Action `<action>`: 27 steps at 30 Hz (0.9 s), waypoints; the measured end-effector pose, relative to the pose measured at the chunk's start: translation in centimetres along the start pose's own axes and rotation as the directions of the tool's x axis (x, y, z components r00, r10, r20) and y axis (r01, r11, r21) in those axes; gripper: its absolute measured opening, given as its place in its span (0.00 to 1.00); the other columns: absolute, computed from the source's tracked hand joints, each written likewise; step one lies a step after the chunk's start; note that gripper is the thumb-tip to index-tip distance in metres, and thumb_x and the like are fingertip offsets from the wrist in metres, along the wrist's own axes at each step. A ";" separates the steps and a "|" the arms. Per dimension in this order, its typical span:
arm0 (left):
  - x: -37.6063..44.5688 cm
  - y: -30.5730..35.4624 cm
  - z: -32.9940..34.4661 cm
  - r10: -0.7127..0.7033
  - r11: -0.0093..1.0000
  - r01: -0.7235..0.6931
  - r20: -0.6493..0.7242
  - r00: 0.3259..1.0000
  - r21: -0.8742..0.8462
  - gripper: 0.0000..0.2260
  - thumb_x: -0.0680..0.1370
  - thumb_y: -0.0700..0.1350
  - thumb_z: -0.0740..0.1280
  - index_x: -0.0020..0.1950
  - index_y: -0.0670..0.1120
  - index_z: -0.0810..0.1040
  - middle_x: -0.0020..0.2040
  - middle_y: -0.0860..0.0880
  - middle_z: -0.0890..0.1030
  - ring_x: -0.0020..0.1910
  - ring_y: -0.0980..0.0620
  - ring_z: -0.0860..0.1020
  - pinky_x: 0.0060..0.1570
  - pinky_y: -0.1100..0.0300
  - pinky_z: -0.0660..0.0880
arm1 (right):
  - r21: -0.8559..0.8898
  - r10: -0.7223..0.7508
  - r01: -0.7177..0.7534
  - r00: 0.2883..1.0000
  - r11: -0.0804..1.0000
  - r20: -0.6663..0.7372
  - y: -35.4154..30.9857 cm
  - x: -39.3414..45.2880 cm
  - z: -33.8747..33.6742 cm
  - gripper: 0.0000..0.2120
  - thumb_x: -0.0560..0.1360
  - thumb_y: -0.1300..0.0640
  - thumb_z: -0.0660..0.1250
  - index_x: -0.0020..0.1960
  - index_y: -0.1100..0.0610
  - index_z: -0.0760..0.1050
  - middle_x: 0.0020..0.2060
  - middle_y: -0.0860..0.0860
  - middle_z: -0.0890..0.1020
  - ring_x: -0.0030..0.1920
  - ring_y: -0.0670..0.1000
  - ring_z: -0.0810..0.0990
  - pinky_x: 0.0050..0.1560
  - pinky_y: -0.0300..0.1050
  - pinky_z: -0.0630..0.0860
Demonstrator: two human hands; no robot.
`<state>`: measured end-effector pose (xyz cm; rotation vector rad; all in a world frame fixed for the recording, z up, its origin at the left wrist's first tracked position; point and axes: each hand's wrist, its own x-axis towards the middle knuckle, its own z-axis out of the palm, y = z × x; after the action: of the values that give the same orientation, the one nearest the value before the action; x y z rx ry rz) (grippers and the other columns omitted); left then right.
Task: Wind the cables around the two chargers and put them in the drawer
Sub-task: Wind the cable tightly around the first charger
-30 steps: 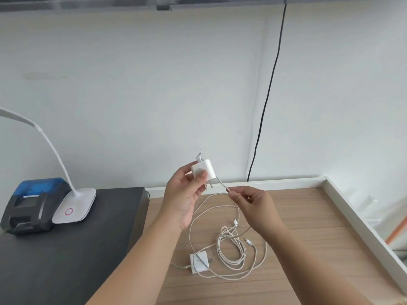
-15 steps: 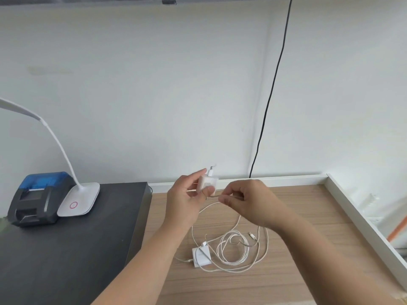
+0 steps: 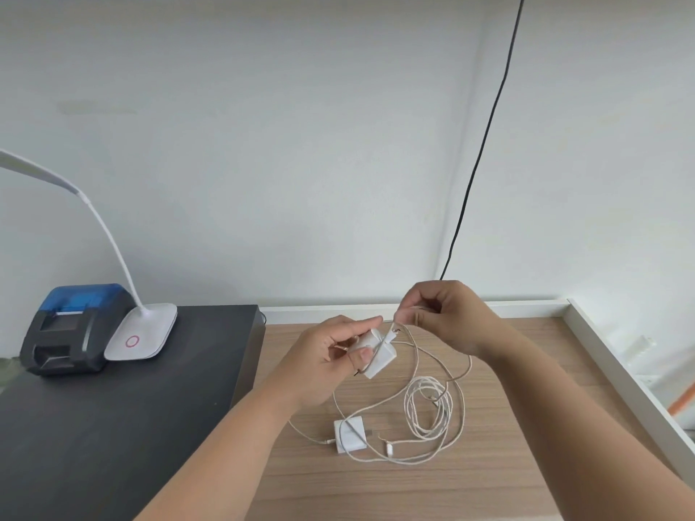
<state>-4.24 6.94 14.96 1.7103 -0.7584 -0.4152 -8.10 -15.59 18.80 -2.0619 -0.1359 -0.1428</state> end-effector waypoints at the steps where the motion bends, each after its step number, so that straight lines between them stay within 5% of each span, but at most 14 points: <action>1: -0.1 0.1 -0.2 0.002 1.000 -0.002 0.002 1.000 -0.014 0.17 0.77 0.42 0.68 0.65 0.54 0.77 0.43 0.52 0.76 0.45 0.55 0.77 0.51 0.60 0.77 | 0.043 0.004 -0.003 1.000 0.999 -0.017 0.3 0.1 0.2 0.05 0.70 0.51 0.74 0.39 0.51 0.81 0.29 0.60 0.74 0.32 0.51 0.67 0.36 0.45 0.66; 6: -0.2 0.8 0.0 -0.024 0.951 0.011 -0.039 0.999 -0.308 0.16 0.73 0.39 0.71 0.58 0.52 0.82 0.47 0.45 0.82 0.44 0.52 0.78 0.48 0.55 0.78 | 0.273 0.034 -0.021 0.999 0.962 -0.042 1.9 0.0 2.1 0.06 0.72 0.55 0.69 0.43 0.57 0.83 0.38 0.53 0.84 0.43 0.47 0.80 0.49 0.42 0.74; 9: 0.4 1.2 0.6 -0.085 0.838 0.001 -0.130 0.988 -0.546 0.15 0.71 0.37 0.72 0.56 0.47 0.80 0.47 0.47 0.81 0.42 0.50 0.80 0.46 0.52 0.79 | 0.331 0.057 -0.046 0.998 0.943 -0.024 1.4 -0.8 4.1 0.09 0.78 0.64 0.62 0.49 0.68 0.79 0.30 0.43 0.83 0.32 0.37 0.78 0.38 0.29 0.72; 13: 1.3 1.6 1.1 -0.211 0.744 -0.061 -0.320 0.923 -0.665 0.16 0.67 0.38 0.72 0.54 0.42 0.78 0.42 0.49 0.80 0.40 0.52 0.82 0.41 0.57 0.80 | 0.272 0.091 -0.067 0.993 0.960 -0.079 1.6 -1.8 6.6 0.11 0.81 0.59 0.60 0.53 0.57 0.81 0.24 0.41 0.72 0.26 0.39 0.68 0.32 0.29 0.65; 16: 2.1 1.0 1.2 -0.293 0.745 -0.091 -0.447 0.845 -0.661 0.16 0.68 0.37 0.73 0.54 0.42 0.78 0.44 0.46 0.80 0.40 0.53 0.83 0.40 0.60 0.80 | 0.192 0.165 -0.147 0.983 0.970 -0.084 2.0 -2.6 8.4 0.11 0.81 0.54 0.61 0.57 0.50 0.81 0.27 0.46 0.66 0.29 0.45 0.63 0.33 0.40 0.64; 19: 2.5 0.1 0.8 -0.298 0.803 -0.097 -0.538 0.789 -0.588 0.14 0.69 0.35 0.74 0.52 0.44 0.78 0.45 0.44 0.81 0.40 0.53 0.83 0.40 0.61 0.79 | 0.038 0.178 -0.175 0.980 0.984 -0.089 1.7 -3.4 8.8 0.10 0.80 0.52 0.62 0.55 0.47 0.81 0.26 0.48 0.73 0.28 0.48 0.68 0.33 0.41 0.68; 27: 1.9 -1.6 0.2 -0.125 0.971 -0.024 -0.591 0.797 -0.237 0.14 0.68 0.38 0.78 0.49 0.50 0.81 0.43 0.53 0.85 0.40 0.53 0.83 0.43 0.60 0.80 | -0.306 0.117 -0.110 0.993 0.946 0.005 -1.6 -3.0 4.6 0.08 0.77 0.51 0.66 0.40 0.51 0.79 0.21 0.42 0.71 0.26 0.43 0.69 0.30 0.34 0.66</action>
<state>-2.55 5.70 13.54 1.5107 -0.1796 0.0263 -11.14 -10.87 17.49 -2.3753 -0.0078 -0.0721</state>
